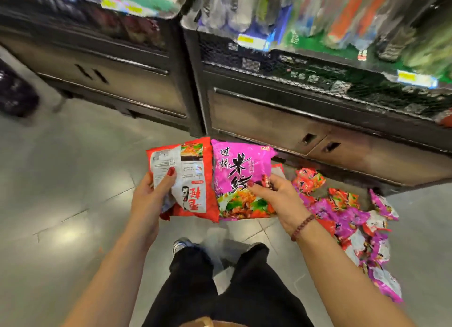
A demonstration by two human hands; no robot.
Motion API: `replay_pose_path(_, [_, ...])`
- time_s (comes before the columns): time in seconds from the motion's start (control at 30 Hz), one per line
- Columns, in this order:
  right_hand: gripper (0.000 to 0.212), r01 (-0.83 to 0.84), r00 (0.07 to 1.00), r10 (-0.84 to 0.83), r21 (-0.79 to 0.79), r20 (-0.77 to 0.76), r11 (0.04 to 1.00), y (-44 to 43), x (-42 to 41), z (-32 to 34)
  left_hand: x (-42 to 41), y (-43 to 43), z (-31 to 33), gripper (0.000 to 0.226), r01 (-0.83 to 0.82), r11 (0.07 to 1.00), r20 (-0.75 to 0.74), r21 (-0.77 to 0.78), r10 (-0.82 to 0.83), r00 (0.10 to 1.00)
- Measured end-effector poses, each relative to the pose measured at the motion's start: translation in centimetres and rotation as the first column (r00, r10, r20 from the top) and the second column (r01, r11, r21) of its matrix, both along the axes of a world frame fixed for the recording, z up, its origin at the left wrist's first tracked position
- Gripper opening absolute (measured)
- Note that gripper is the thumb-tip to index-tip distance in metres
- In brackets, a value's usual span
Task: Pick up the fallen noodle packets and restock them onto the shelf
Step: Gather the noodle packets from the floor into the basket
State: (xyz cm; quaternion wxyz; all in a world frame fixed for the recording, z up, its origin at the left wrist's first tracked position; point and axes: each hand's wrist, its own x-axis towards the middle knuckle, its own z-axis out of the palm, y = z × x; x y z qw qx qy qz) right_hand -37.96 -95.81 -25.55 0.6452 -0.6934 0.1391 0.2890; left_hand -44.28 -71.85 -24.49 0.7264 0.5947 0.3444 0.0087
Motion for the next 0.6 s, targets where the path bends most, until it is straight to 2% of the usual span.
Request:
replay_pose_path(0.07, [0.008, -0.048, 0.999, 0.048, 0.007, 0.010, 0.999, 4.6, 0.0, 0.1, -1.4, 4.2, 0.2, 0.046, -0.068, 0.998, 0.017, -0.001, 0.068, 0.998])
replay_pose_path(0.2, [0.022, -0.117, 0.993, 0.118, 0.014, -0.028, 0.993, 14.7, -0.1, 0.5, -4.6, 13.9, 0.6, 0.034, -0.210, 0.977, 0.028, -0.027, 0.211, 0.977])
replay_pose_path(0.37, [0.023, -0.255, 0.966, 0.256, 0.040, -0.026, 0.966, 26.1, 0.1, 1.2, -8.1, 24.0, 1.2, 0.036, -0.367, 0.930, 0.060, -0.028, 0.368, 0.928])
replay_pose_path(0.5, [0.031, -0.369, 0.929, 0.370, 0.025, -0.028, 0.929, 33.4, 1.4, 1.5, -9.6, 29.3, 1.0, 0.038, -0.509, 0.858, 0.061, -0.072, 0.513, 0.856])
replay_pose_path(0.6, [0.028, -0.453, 0.891, 0.453, 0.014, -0.019, 0.892, 38.5, 3.2, 1.5, -9.9, 32.5, 0.1, 0.043, -0.582, 0.805, 0.037, -0.120, 0.589, 0.807])
